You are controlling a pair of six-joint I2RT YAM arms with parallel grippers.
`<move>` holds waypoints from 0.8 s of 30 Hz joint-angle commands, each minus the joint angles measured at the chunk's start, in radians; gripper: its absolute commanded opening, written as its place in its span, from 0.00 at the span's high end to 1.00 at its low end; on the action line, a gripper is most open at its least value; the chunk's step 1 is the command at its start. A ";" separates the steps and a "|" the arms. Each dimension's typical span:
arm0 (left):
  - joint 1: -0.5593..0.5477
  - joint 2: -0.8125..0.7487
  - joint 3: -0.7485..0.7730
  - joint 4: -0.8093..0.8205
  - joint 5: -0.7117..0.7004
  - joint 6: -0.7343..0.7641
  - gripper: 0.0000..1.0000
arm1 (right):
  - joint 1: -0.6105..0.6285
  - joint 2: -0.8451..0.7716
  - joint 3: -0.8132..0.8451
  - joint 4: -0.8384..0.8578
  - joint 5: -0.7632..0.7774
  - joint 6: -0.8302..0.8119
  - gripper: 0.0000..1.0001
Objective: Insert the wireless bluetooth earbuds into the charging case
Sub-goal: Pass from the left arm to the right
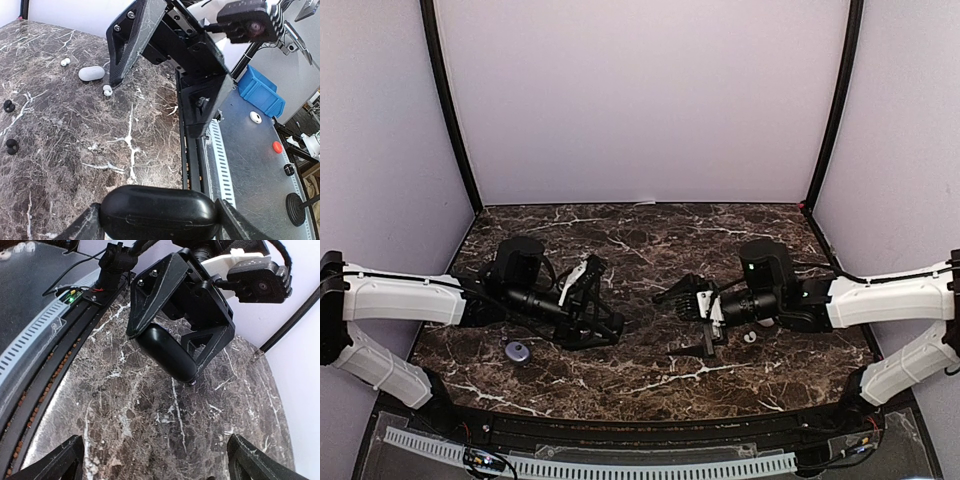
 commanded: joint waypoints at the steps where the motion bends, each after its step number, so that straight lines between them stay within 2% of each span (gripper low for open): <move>1: 0.007 0.005 0.013 0.030 0.053 -0.010 0.45 | 0.009 -0.016 -0.025 0.101 0.043 -0.204 0.01; 6: 0.007 0.040 0.035 0.028 0.103 -0.009 0.45 | 0.012 -0.003 -0.010 0.122 0.008 -0.213 0.01; 12: 0.007 0.093 0.079 0.005 0.170 -0.001 0.45 | 0.039 0.045 0.072 0.040 -0.040 -0.258 0.08; 17: 0.007 0.121 0.107 -0.023 0.203 0.011 0.45 | 0.063 0.112 0.169 -0.101 -0.061 -0.333 0.19; 22: 0.006 0.140 0.121 -0.027 0.230 0.014 0.45 | 0.073 0.173 0.229 -0.139 -0.061 -0.340 0.31; 24: 0.006 0.144 0.124 -0.029 0.235 0.014 0.45 | 0.077 0.186 0.236 -0.134 -0.066 -0.342 0.40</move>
